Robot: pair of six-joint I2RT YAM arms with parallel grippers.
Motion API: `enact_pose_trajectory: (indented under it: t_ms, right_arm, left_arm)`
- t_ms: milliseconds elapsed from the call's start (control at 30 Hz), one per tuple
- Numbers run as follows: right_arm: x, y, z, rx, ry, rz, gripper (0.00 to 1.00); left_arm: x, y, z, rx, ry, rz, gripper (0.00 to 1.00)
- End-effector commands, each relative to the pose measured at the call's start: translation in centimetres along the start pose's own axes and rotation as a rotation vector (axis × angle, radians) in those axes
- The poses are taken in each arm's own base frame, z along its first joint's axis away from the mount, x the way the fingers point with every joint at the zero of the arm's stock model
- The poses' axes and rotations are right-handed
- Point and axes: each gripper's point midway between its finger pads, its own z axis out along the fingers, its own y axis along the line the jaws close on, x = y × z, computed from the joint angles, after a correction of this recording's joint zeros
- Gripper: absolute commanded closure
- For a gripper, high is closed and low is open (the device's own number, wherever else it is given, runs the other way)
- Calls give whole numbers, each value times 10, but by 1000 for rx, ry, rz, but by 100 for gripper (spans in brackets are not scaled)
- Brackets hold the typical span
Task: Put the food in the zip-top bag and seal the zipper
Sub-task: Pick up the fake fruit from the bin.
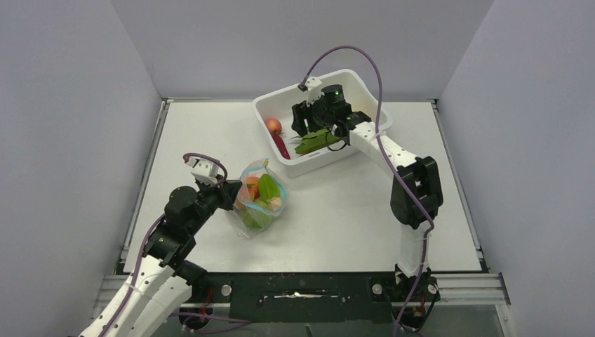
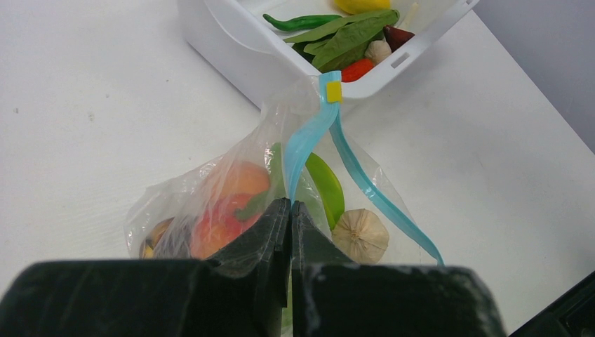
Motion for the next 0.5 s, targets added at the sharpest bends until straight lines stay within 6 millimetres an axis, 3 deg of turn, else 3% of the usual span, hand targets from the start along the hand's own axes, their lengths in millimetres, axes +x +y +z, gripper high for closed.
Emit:
enact_pose_trajectory:
  t_ms: [0,167,300,467]
  right_arm:
    - [-33,-3,14,-34,-83,11,35]
    - [-34,-7,37,-75,-99,77,30]
    - [-38,-14,51,-73,-141,152,18]
    - [-43,-17,70,-99,-169,218,17]
  left_arm:
    - [-19,-12,0,56,-72,20,100]
    - [-17,-17,2,82,-55,18,100]
    - [-16,-17,0,86,-57,18,100]
    - [-18,-16,-2,80,-69,18,100]
